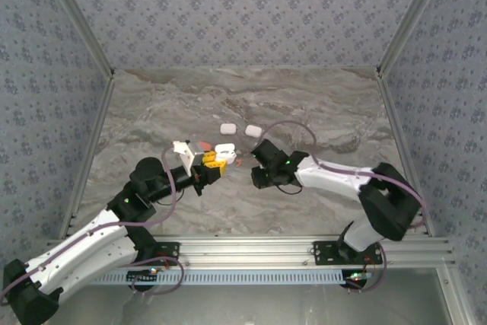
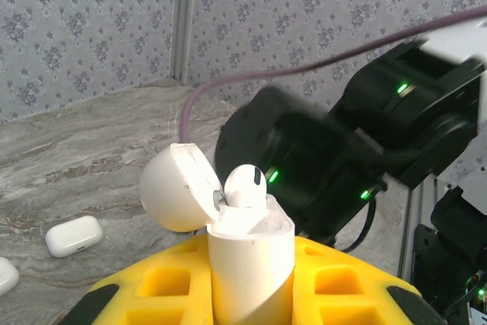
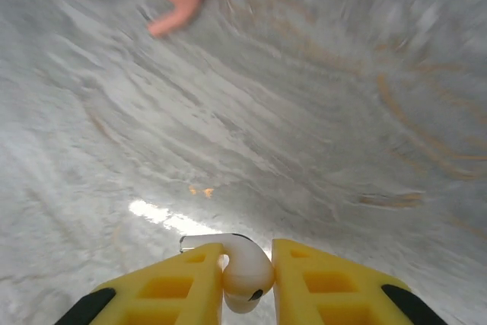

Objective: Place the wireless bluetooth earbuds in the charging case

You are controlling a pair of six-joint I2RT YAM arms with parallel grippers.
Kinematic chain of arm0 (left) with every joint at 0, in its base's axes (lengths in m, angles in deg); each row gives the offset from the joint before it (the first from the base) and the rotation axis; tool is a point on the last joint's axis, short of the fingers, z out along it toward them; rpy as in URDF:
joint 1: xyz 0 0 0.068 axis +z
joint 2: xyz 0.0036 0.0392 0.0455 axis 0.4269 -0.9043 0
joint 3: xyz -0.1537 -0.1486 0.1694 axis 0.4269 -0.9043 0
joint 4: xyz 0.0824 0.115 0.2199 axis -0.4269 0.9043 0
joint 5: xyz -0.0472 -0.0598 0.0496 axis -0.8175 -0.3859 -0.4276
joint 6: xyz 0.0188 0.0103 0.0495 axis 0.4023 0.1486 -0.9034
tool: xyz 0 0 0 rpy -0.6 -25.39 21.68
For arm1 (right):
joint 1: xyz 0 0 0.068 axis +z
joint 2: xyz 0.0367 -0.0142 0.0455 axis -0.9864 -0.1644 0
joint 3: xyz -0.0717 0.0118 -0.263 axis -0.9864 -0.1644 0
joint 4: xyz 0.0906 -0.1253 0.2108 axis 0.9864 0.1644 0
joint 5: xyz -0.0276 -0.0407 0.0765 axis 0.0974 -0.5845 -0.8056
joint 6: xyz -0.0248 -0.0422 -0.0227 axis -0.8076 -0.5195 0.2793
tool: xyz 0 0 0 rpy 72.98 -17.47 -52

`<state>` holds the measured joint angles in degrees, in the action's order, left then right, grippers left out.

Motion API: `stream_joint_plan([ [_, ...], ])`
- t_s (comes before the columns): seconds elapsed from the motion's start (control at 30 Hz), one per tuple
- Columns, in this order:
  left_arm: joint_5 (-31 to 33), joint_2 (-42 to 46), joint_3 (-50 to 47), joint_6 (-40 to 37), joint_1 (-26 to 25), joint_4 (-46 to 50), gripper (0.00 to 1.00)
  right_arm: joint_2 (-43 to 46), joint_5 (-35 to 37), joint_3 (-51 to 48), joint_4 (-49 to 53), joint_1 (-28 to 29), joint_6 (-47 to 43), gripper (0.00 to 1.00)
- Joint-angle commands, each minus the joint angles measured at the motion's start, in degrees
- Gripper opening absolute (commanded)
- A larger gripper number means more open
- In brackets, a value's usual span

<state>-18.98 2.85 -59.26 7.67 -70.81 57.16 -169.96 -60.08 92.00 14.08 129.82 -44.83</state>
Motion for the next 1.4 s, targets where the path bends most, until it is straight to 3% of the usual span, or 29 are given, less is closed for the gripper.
stream_joint_plan([
  [0.0, -0.1, -0.1, 1.0, -0.7, -0.4, -1.5, 0.0, 8.3, 5.1, 1.8, 4.5, -0.1, -6.1, 0.25],
  [0.2, -2.5, -2.4, 1.3, -0.3, -0.4, -3.6, 0.0, 22.9, 7.9, 3.4, 6.2, 0.3, -15.4, 0.25],
  [0.37, -5.2, -5.0, 2.2, -0.3, -0.4, -4.8, 0.0, 29.4, 9.3, 6.8, 5.6, 3.5, -22.8, 0.25],
  [0.77, -10.0, -7.6, 4.0, -0.7, -0.4, -4.7, 0.0, 23.1, 12.6, 17.0, 6.2, 15.3, -33.7, 0.25],
  [1.37, -11.0, -7.8, 4.0, -0.8, -0.4, -4.7, 0.0, 18.9, 11.5, 17.6, 5.3, 16.7, -33.6, 0.26],
])
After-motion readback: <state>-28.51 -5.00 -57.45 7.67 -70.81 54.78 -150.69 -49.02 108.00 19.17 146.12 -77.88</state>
